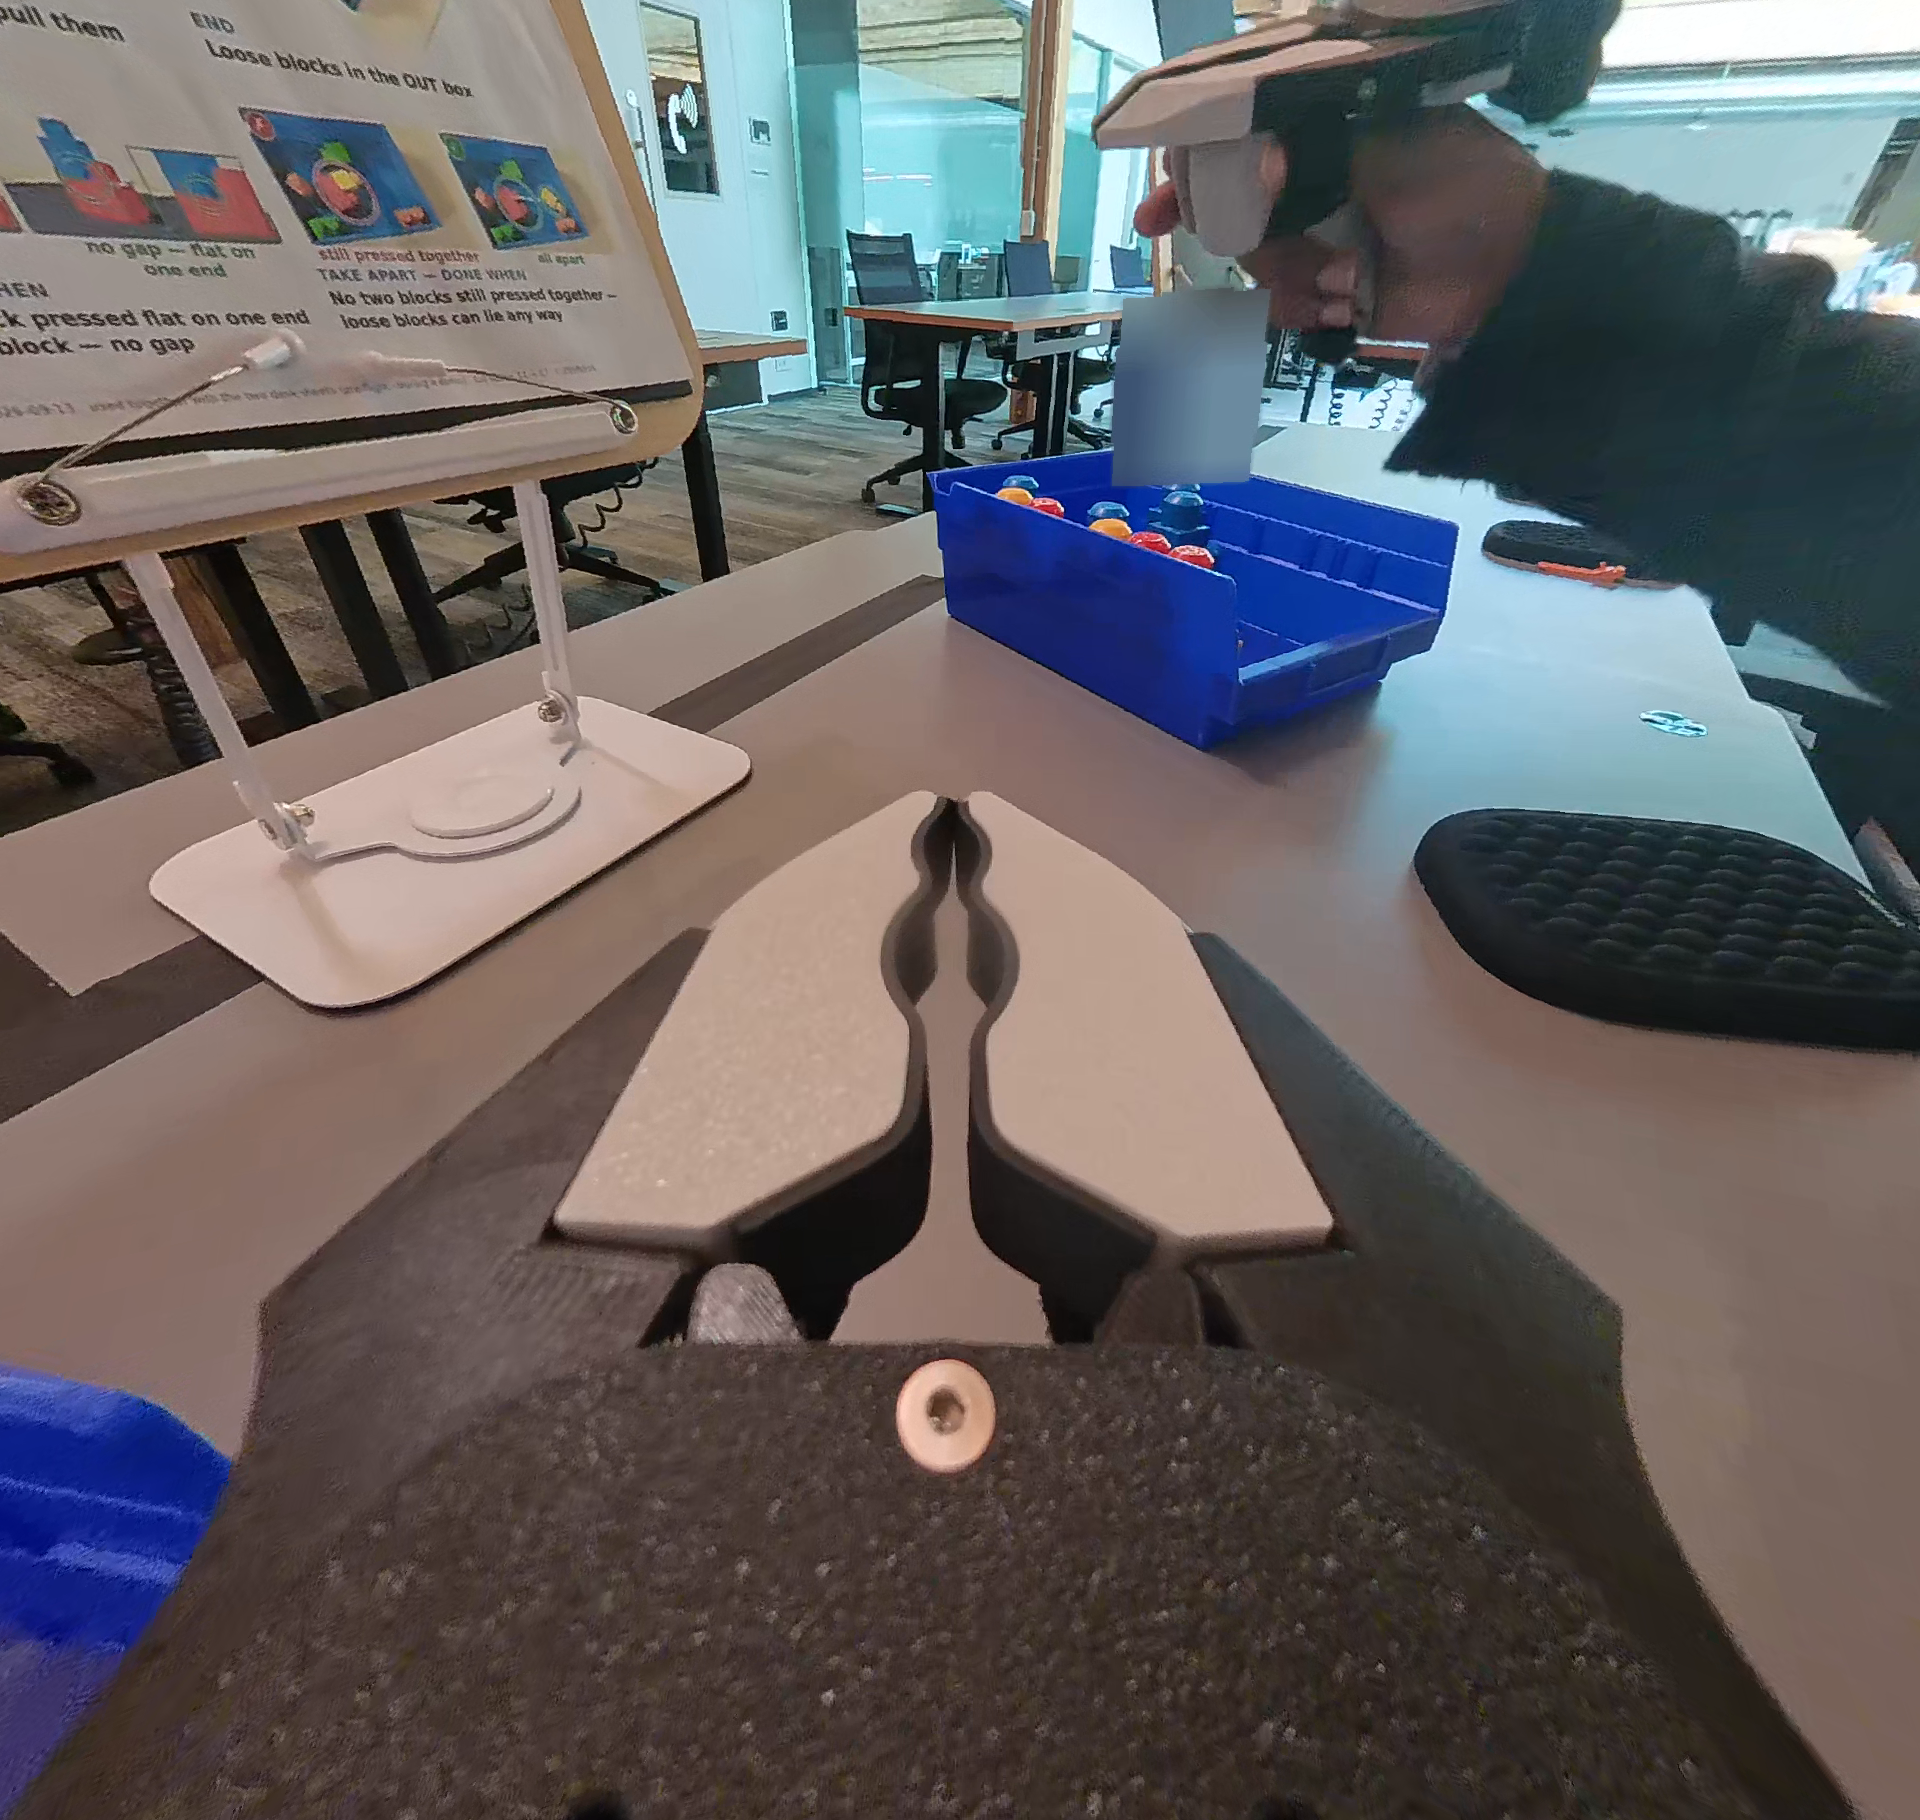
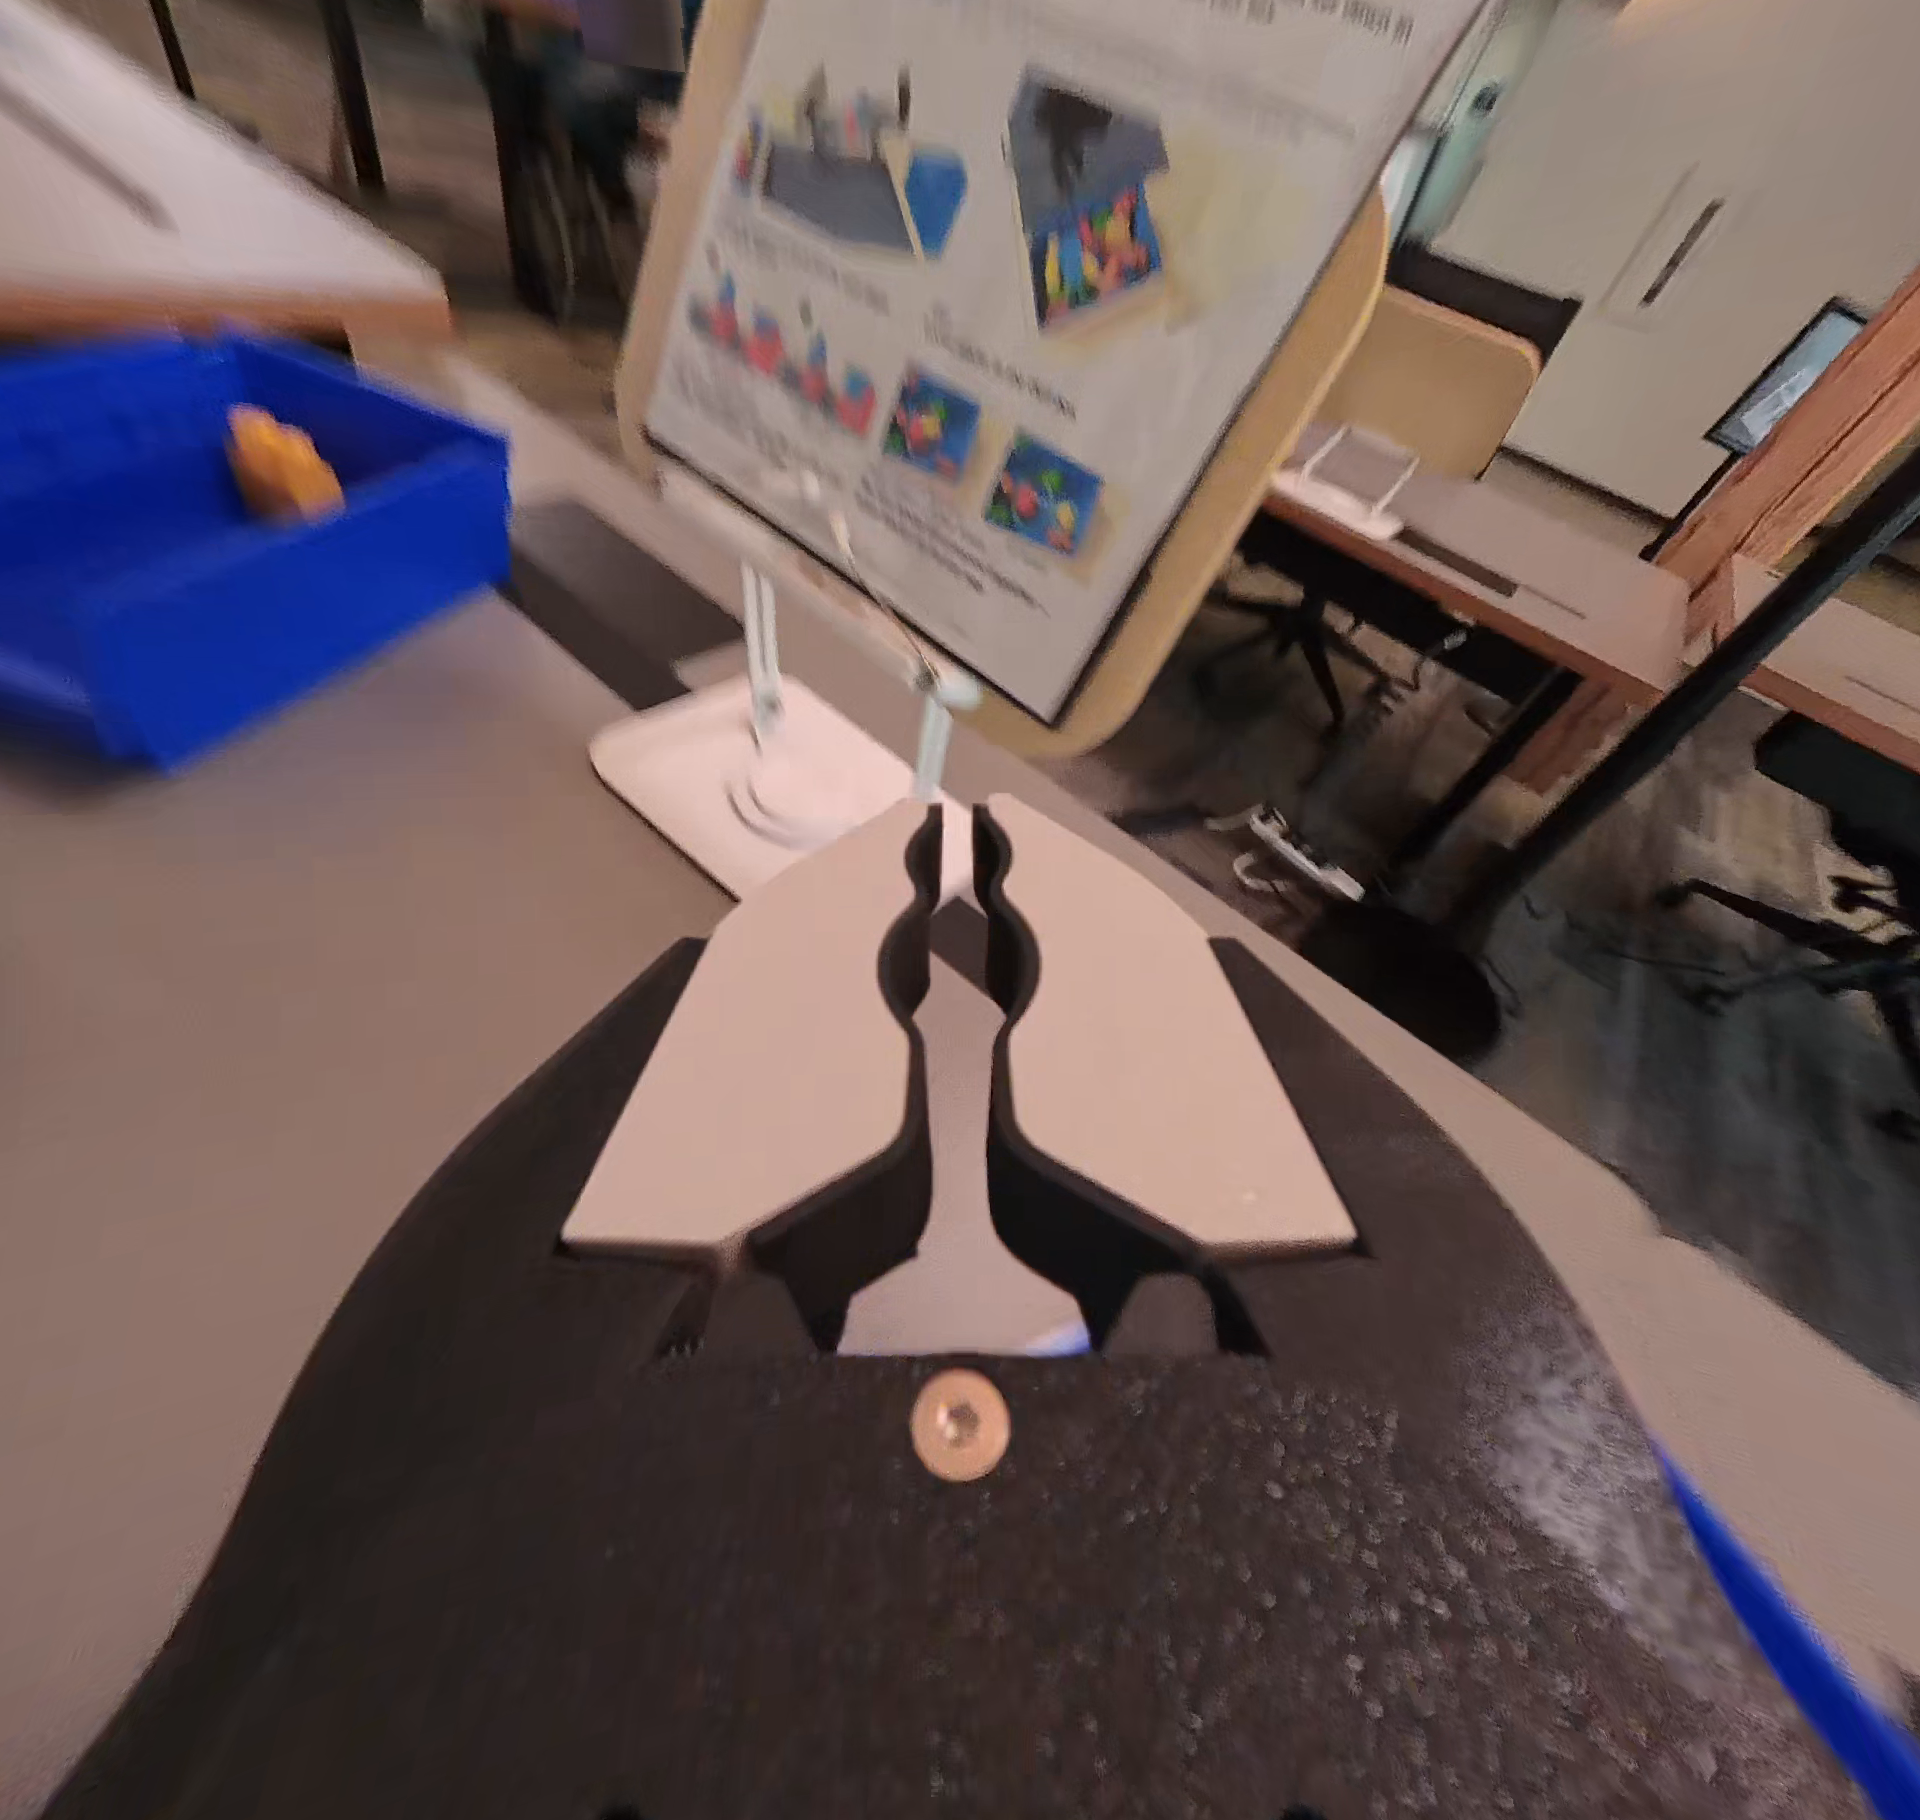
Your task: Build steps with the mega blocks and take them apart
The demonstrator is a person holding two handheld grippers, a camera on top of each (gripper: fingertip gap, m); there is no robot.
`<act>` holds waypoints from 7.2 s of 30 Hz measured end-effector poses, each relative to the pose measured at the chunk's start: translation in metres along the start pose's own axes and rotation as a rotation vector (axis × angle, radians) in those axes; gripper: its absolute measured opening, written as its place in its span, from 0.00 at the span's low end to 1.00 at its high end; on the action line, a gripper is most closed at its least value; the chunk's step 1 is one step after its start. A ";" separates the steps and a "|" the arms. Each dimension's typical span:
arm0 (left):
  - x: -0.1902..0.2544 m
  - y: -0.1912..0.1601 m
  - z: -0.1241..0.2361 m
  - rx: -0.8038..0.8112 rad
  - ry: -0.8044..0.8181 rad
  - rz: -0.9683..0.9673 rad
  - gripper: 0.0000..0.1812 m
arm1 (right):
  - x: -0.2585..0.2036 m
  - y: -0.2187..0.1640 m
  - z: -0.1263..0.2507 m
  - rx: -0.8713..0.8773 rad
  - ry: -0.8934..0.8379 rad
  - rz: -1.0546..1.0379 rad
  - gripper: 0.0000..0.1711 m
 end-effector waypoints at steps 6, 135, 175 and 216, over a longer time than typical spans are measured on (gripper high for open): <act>-0.005 0.001 0.003 0.012 0.038 0.008 0.00 | -0.067 -0.033 -0.036 0.221 -0.012 -0.289 0.00; 0.044 -0.067 -0.054 -0.502 -0.401 -0.210 0.26 | -0.203 -0.122 -0.085 -0.200 0.858 0.082 0.19; -0.147 0.030 0.126 -1.244 0.045 -0.364 0.26 | -0.174 -0.128 -0.085 -0.141 0.760 -0.084 0.23; -0.096 0.079 0.094 -1.147 -0.012 -0.620 0.15 | -0.178 -0.113 -0.082 -0.076 0.692 -0.044 0.19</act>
Point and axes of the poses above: each gripper's, where its closed fingertips meet, z back along the fingers, y out of its top, x = y × z across the jaws, the point moved 9 cm from there along z, back along the fingers, and after that the axes turned 7 degrees about y, right-handed, at the moved point
